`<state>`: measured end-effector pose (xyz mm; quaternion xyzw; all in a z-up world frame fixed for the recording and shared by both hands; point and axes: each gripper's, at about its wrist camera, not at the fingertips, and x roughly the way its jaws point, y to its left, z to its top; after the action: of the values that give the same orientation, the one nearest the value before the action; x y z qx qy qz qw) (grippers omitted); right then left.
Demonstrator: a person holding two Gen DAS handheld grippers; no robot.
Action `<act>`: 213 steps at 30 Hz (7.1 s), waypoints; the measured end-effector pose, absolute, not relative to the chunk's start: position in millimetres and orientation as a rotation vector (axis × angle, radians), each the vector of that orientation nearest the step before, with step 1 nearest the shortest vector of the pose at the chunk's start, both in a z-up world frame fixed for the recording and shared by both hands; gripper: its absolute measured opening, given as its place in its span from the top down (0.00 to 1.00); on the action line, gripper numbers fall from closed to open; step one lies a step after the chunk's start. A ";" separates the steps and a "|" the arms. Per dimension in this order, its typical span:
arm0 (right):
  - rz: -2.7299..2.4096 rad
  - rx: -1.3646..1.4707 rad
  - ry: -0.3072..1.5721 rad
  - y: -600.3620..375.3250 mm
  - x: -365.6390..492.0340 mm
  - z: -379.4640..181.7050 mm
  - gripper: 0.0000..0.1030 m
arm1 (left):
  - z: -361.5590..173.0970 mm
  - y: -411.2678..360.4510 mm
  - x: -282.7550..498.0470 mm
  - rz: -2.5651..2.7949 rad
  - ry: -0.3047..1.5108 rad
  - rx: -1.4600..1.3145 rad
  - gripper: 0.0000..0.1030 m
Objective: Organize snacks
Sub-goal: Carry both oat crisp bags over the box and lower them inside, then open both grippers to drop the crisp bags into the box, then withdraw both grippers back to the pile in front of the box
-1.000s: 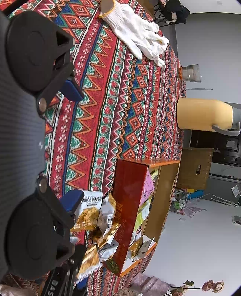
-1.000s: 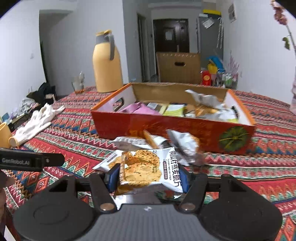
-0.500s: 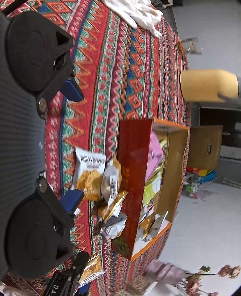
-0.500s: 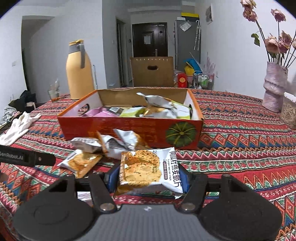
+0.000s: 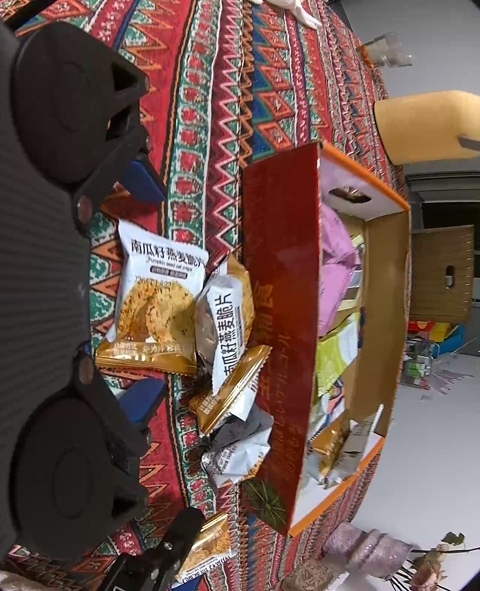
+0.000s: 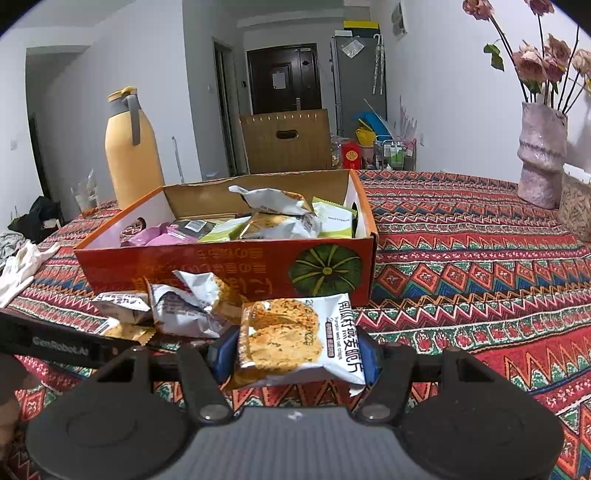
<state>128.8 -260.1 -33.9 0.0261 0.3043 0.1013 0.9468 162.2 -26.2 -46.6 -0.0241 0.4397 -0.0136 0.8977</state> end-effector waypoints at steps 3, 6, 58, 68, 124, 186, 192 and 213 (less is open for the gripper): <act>0.210 0.065 0.622 -261.7 130.9 -37.9 0.39 | -49.3 -29.2 163.9 -0.016 0.902 -0.024 0.00; 0.212 0.078 0.623 -262.9 131.7 -39.7 0.39 | -51.0 -30.4 164.3 0.000 0.894 -0.008 0.00; 0.238 -0.005 0.506 -231.2 98.6 3.4 0.39 | 10.6 -12.7 99.6 0.011 0.666 -0.032 0.34; 0.218 -0.020 0.447 -224.2 112.1 27.1 0.39 | 41.3 -2.7 111.7 0.026 0.584 -0.058 0.34; 0.193 0.017 0.486 -199.2 254.1 2.0 0.25 | 21.7 10.9 250.5 0.081 0.519 -0.117 0.21; 0.203 -0.010 0.563 -228.5 118.7 -0.9 0.00 | 6.4 41.0 103.1 0.124 0.618 -0.086 0.00; 0.207 0.004 0.630 -225.3 109.7 -19.2 0.00 | -10.4 38.3 93.4 0.108 0.680 -0.099 0.00; 0.249 -0.031 0.682 -197.3 96.9 -29.3 0.00 | -22.9 45.7 85.0 0.083 0.730 -0.154 0.00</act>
<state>96.9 -197.3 -29.3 -0.0153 0.3336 0.1218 0.9347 85.0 45.7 -22.9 -0.0754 0.3566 0.0408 0.9303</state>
